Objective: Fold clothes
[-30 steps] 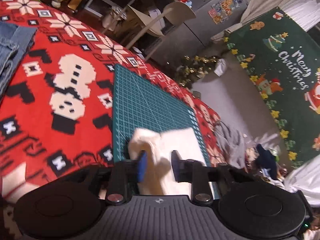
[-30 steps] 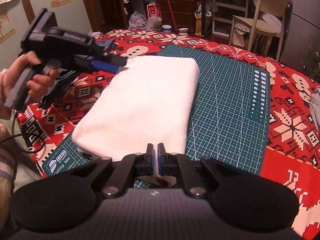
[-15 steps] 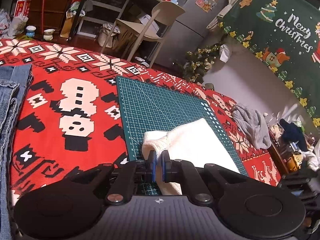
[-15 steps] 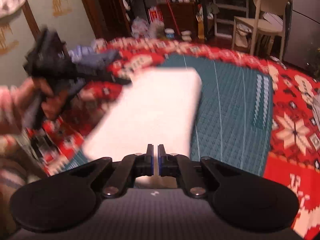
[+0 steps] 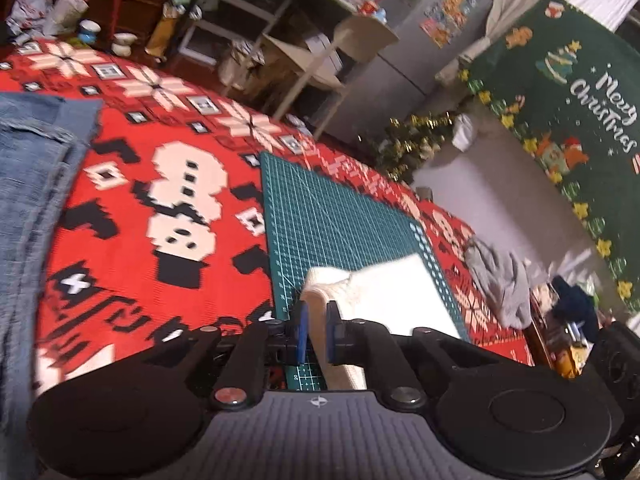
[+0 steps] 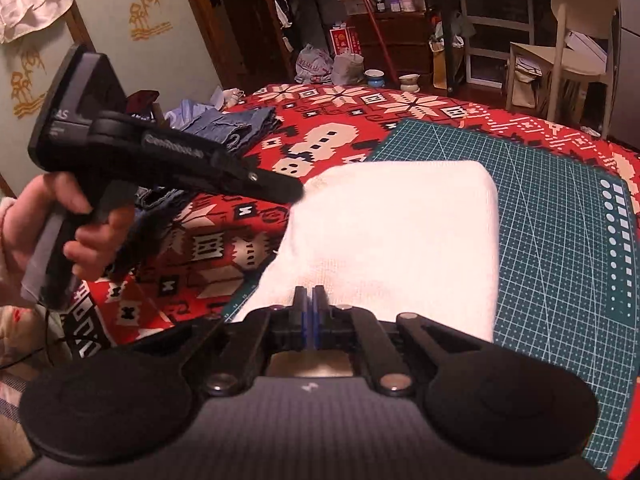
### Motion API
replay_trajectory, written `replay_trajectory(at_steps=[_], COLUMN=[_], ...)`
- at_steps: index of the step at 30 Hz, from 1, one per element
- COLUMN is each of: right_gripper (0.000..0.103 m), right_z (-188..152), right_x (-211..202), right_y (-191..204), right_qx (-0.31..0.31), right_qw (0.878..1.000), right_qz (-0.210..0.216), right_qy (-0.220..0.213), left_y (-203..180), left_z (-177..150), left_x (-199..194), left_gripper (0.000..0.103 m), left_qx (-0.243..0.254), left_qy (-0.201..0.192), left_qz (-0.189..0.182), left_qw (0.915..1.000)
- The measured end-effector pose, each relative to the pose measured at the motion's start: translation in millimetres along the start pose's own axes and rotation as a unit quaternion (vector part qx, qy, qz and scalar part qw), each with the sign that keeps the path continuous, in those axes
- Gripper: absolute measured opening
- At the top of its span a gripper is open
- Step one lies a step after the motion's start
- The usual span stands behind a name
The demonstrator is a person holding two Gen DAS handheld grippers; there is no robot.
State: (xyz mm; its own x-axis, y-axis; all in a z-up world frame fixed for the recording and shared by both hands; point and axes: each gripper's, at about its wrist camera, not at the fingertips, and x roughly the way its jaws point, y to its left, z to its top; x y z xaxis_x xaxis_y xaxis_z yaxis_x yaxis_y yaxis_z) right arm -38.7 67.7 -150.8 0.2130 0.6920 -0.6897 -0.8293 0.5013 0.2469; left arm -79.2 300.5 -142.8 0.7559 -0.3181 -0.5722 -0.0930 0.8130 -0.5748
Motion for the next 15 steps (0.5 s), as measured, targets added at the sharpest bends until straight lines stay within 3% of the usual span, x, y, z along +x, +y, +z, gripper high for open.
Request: replay_trajectory(at_steps=[3, 6, 10, 13, 15], right_gripper=[0.004, 0.006, 0.01, 0.011, 0.005], right_z=[6, 14, 24, 21, 11], right_x=[-3, -20, -35, -28, -21], right_y=[-2, -7, -23, -39, -44], right_qx=[0.014, 0.032, 0.034, 0.046, 0.037], right_qw=[1.0, 0.999, 0.998, 0.997, 0.997], right_qz=[0.002, 0.01, -0.035, -0.06, -0.069], right_qy=[0.005, -0.009, -0.035, -0.021, -0.01], left_y=[-9, -30, -51, -55, -50], left_z=[-4, -8, -9, -10, -13], left_x=[-16, -14, 16, 38, 46], left_gripper=[0.006, 0.006, 0.006, 0.006, 0.003], left_qx=[-0.004, 0.01, 0.017, 0.03, 0.037], left_qy=[-0.014, 0.002, 0.039, 0.048, 0.053], left_qz=[-0.026, -0.068, -0.098, -0.078, -0.055], left_qw=[0.9996, 0.9976, 0.9942, 0.9953, 0.9964])
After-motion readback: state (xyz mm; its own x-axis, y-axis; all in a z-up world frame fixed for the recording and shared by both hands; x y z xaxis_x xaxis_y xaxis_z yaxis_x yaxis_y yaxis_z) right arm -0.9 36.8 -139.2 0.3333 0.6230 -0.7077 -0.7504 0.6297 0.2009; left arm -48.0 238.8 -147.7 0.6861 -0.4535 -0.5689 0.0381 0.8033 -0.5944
